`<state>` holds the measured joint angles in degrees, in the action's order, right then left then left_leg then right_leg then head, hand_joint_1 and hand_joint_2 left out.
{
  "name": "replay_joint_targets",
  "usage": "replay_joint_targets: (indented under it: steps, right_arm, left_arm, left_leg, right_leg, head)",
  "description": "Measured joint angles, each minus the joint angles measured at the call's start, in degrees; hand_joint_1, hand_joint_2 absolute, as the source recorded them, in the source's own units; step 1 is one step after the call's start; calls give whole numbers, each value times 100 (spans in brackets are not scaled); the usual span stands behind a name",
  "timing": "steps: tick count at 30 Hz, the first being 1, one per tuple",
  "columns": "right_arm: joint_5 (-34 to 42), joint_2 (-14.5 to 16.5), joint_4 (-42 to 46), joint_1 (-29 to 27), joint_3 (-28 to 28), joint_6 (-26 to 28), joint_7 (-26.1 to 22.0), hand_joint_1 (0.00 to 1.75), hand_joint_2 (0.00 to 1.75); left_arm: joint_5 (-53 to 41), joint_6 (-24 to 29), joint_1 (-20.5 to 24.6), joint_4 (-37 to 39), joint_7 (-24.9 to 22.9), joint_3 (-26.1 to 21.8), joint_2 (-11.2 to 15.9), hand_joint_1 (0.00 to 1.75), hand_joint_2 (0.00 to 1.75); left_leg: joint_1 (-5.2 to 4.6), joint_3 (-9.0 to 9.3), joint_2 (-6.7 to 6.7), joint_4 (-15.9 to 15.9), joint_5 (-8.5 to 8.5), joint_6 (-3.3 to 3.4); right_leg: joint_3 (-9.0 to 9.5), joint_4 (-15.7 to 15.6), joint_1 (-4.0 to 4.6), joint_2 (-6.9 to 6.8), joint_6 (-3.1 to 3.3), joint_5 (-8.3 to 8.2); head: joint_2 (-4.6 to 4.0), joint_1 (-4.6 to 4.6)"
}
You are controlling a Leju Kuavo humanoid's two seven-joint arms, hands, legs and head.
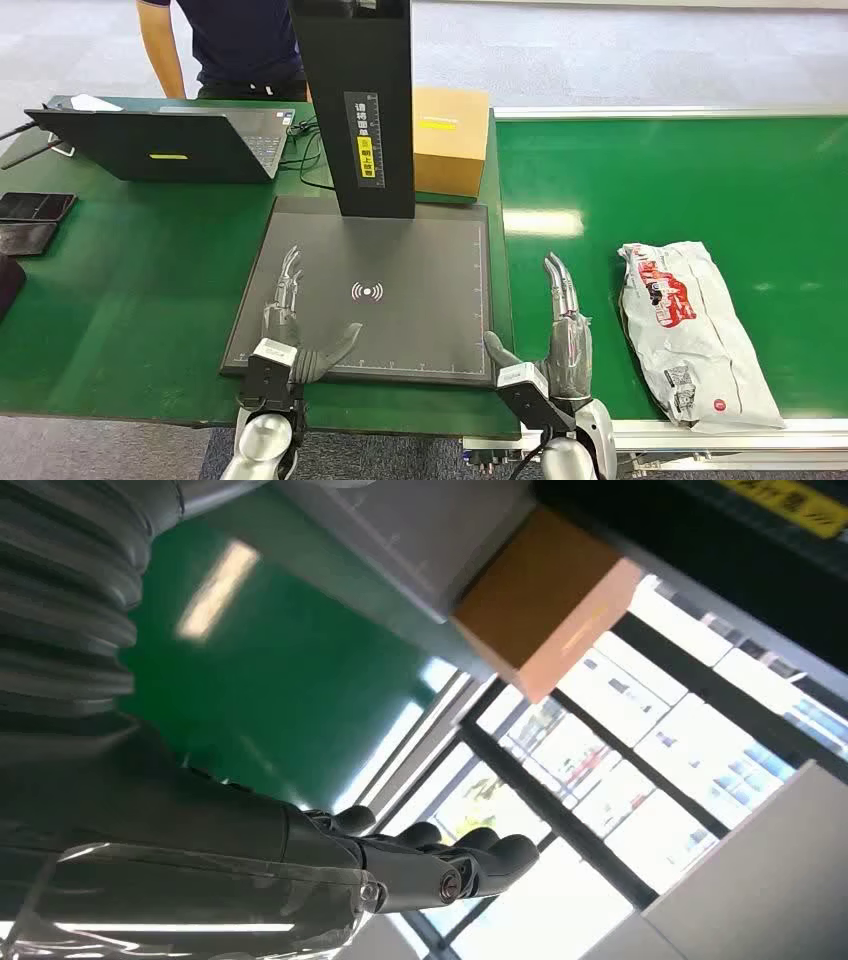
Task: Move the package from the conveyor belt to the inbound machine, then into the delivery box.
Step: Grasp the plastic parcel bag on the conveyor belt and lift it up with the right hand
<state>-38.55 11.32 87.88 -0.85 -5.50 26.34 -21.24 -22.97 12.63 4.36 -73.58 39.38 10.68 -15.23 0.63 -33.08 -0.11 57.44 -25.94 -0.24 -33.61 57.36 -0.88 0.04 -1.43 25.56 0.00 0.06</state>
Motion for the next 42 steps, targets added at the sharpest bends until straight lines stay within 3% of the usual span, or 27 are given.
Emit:
replay_joint_targets:
  steps: [9, 18, 34, 42]
  right_arm:
    - [-260, -154, -31, -39, 585, 150, 145, 0, 175]
    - [-363, -166, -42, -46, 802, 202, 203, 0, 175]
    - [-2321, -166, -360, 81, 1742, 992, 1287, 0, 175]
    - [-2491, -153, -648, 202, 1793, 1001, 1368, 0, 175]
  left_arm:
    - [-31, -19, -122, -93, -2, -99, 2, 0, 175]
    - [-39, -26, -143, -93, -2, -150, 2, 0, 175]
    - [-55, -167, -14, -16, 65, -204, 2, 0, 175]
    - [-85, -178, 97, 117, 64, -221, 1, 0, 175]
  left_leg:
    - [-1, -1, 0, 0, -1, 1]
    - [-1, 0, 0, 0, 0, 0]
    - [-1, -1, 0, 0, 0, 1]
    - [-1, -1, 0, 0, 0, 0]
  right_leg:
    - [0, 0, -2, 0, -1, 0]
    - [0, 0, 1, 0, 0, 0]
    - [0, -1, -1, 0, 0, 0]
    - [0, 0, 0, 0, 0, 0]
  head:
    - [0, 0]
    - [0, 0]
    - [0, 0]
    - [0, 0]
